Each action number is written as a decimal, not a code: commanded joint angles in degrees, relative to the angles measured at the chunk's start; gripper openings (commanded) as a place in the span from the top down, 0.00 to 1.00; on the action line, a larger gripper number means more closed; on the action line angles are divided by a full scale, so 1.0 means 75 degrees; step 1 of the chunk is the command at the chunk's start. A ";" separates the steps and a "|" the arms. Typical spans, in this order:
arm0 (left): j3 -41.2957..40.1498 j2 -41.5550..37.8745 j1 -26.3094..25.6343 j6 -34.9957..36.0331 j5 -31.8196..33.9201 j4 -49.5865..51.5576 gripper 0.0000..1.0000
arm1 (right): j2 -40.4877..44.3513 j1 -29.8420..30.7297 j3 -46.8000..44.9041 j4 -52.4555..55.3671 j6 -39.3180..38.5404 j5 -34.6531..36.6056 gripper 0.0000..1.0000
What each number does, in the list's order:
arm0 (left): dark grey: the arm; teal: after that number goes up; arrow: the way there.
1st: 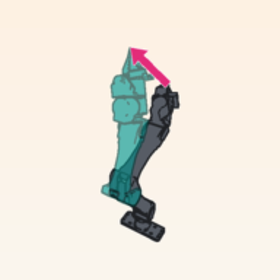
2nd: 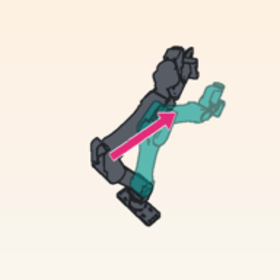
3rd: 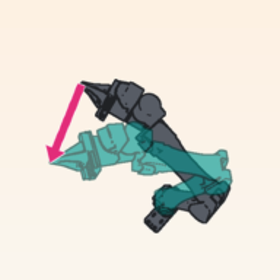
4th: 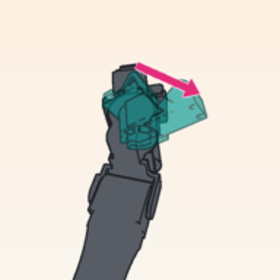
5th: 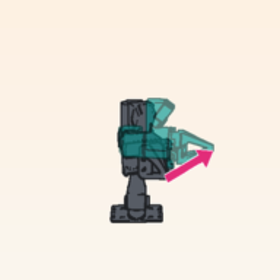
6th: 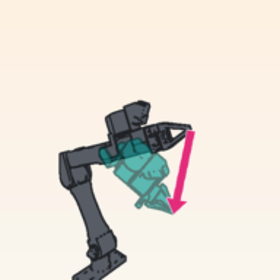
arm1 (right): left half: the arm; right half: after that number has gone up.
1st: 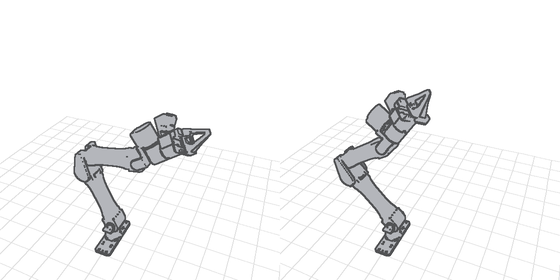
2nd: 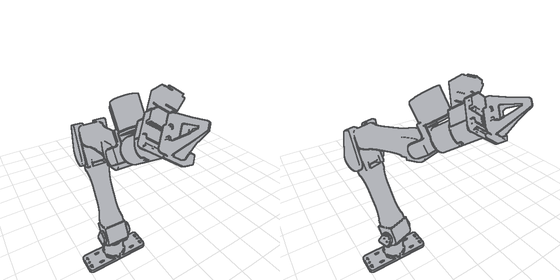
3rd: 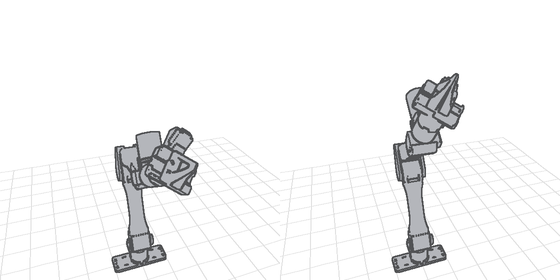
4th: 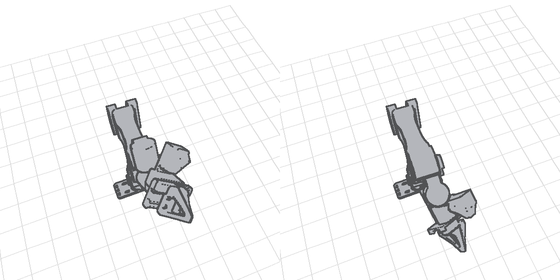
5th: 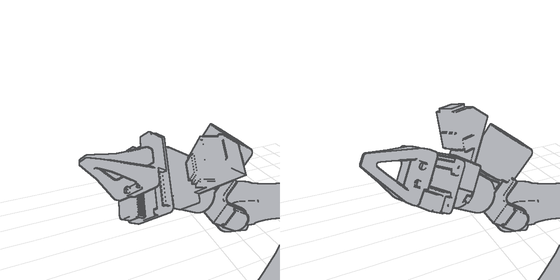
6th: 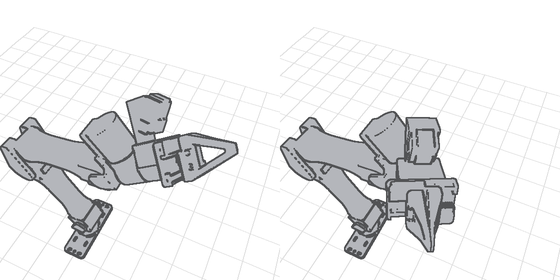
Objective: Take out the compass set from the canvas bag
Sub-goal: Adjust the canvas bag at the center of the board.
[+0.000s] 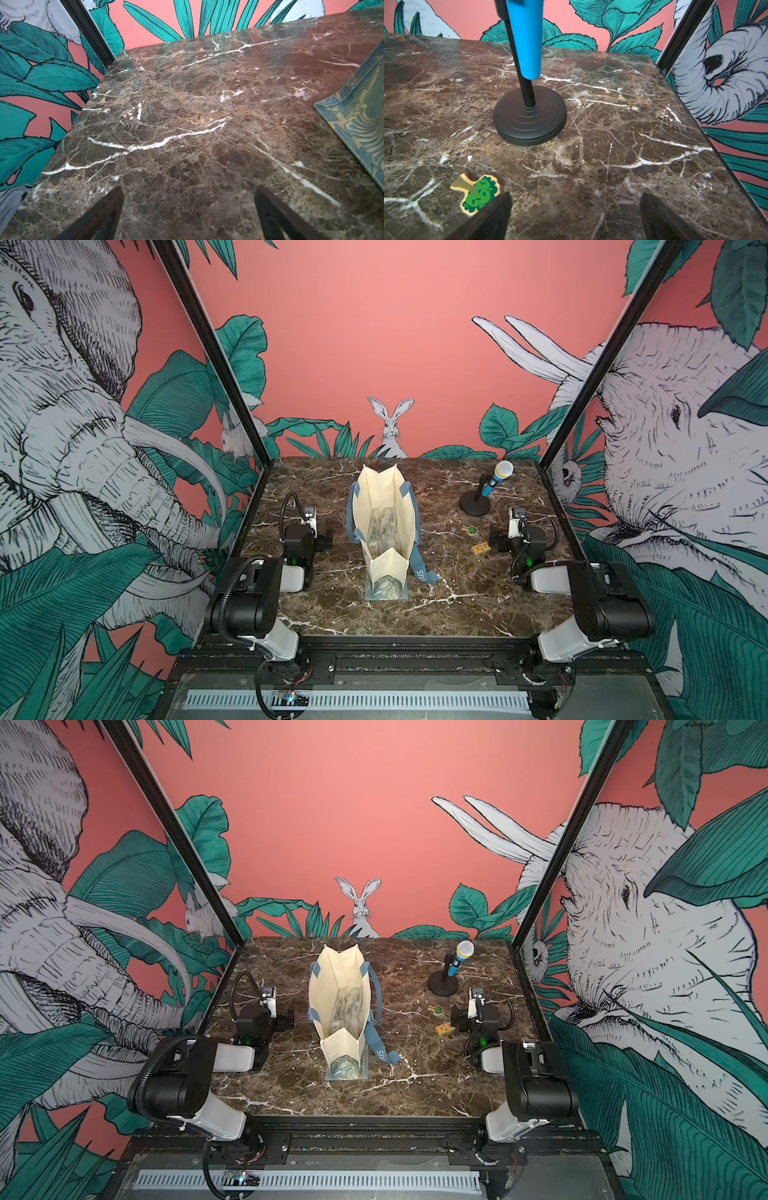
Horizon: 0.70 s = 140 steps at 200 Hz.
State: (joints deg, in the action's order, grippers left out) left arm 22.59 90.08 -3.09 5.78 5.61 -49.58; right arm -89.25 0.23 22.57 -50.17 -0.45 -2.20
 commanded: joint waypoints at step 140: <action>0.0117 -0.0163 0.0015 0.0007 0.0038 -0.0044 0.00 | 0.0053 -0.0048 0.0027 -0.0186 0.0075 0.0187 0.01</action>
State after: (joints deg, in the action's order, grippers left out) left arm 22.59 90.08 -3.09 5.78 5.63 -49.58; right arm -89.25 0.08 22.57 -50.19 -0.21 -1.30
